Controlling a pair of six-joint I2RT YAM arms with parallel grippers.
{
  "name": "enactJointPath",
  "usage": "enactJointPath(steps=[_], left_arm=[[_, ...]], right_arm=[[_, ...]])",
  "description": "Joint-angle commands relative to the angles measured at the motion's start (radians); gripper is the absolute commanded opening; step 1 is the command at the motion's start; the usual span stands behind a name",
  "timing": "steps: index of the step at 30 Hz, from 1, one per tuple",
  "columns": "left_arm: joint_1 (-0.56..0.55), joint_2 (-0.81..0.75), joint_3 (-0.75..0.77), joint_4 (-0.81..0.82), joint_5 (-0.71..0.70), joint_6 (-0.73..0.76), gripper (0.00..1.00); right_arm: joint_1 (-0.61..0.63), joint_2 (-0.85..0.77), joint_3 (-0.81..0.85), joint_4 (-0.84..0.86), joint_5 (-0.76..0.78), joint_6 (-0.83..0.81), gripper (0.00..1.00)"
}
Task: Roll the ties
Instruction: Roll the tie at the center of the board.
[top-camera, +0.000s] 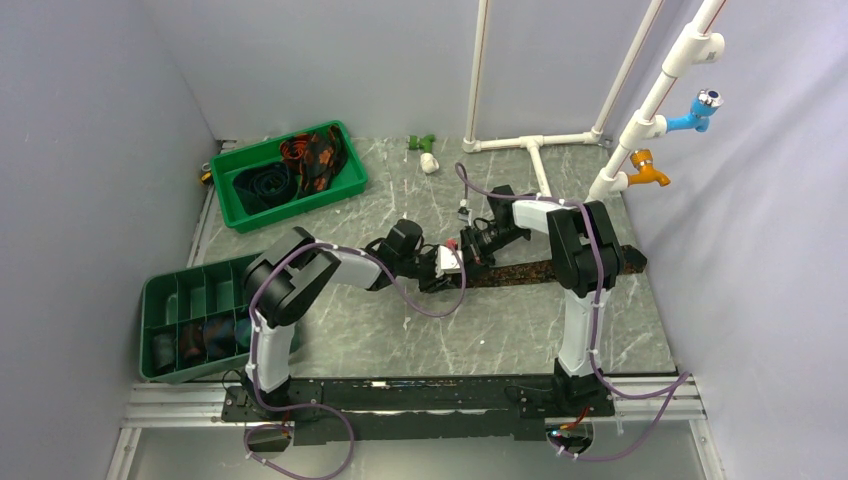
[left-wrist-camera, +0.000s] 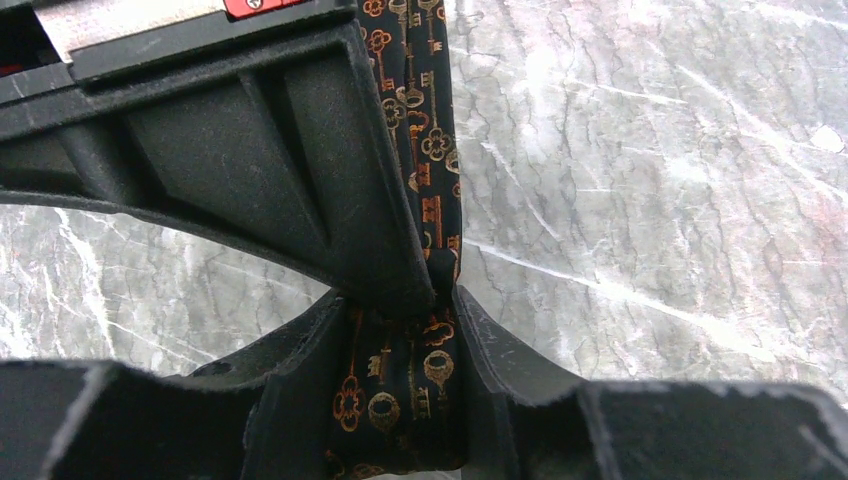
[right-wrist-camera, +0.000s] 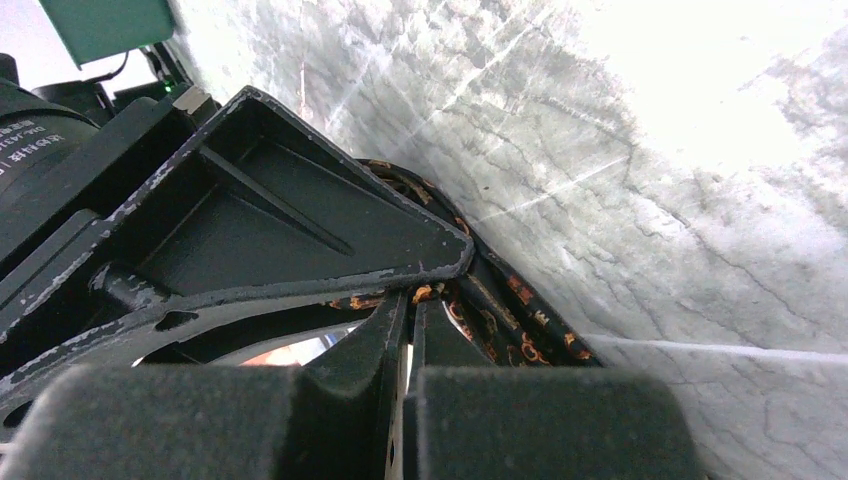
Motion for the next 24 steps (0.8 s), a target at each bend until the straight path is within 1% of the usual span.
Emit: enactJointPath(steps=[1, 2, 3, 5, 6, 7, 8, 11, 13, 17, 22, 24], left_arm=[[0.009, 0.047, -0.047, -0.235, -0.057, 0.029, 0.33], [0.016, 0.044, -0.048, -0.23, -0.05, 0.025, 0.33], [0.023, 0.038, -0.052, -0.222, -0.043, 0.016, 0.38], [0.047, 0.01, -0.084, -0.164, -0.014, -0.021, 0.6], [0.064, -0.015, -0.117, -0.103, 0.002, -0.043, 0.69], [0.076, -0.054, -0.159, -0.034, 0.016, -0.063, 0.74], [0.086, -0.079, -0.191, 0.02, 0.026, -0.077, 0.77], [0.096, -0.106, -0.223, 0.055, 0.044, -0.083, 0.78], [0.096, -0.101, -0.234, 0.097, 0.057, -0.092, 0.77], [0.082, -0.059, -0.217, 0.204, 0.079, -0.167, 0.75], [0.051, 0.031, -0.195, 0.434, 0.085, -0.31, 0.77], [0.039, 0.073, -0.19, 0.519, 0.064, -0.36, 0.74]], right_arm=[[0.003, 0.01, 0.038, -0.004, 0.047, -0.018, 0.0], [0.003, 0.017, 0.043, -0.012, 0.067, -0.029, 0.0], [0.003, 0.021, 0.041, -0.016, 0.095, -0.041, 0.0], [0.003, 0.039, 0.03, -0.012, 0.147, -0.058, 0.0], [0.003, 0.055, 0.026, -0.011, 0.169, -0.064, 0.0], [0.002, 0.072, 0.025, -0.015, 0.183, -0.07, 0.0], [0.003, 0.087, 0.023, -0.014, 0.198, -0.067, 0.0], [0.005, 0.11, 0.013, 0.004, 0.219, -0.058, 0.0], [0.005, 0.12, 0.013, 0.006, 0.223, -0.052, 0.0], [0.006, 0.134, 0.03, 0.001, 0.236, -0.051, 0.0], [0.004, 0.156, 0.048, -0.007, 0.23, -0.048, 0.0], [0.004, 0.158, 0.052, -0.003, 0.225, -0.045, 0.0]])
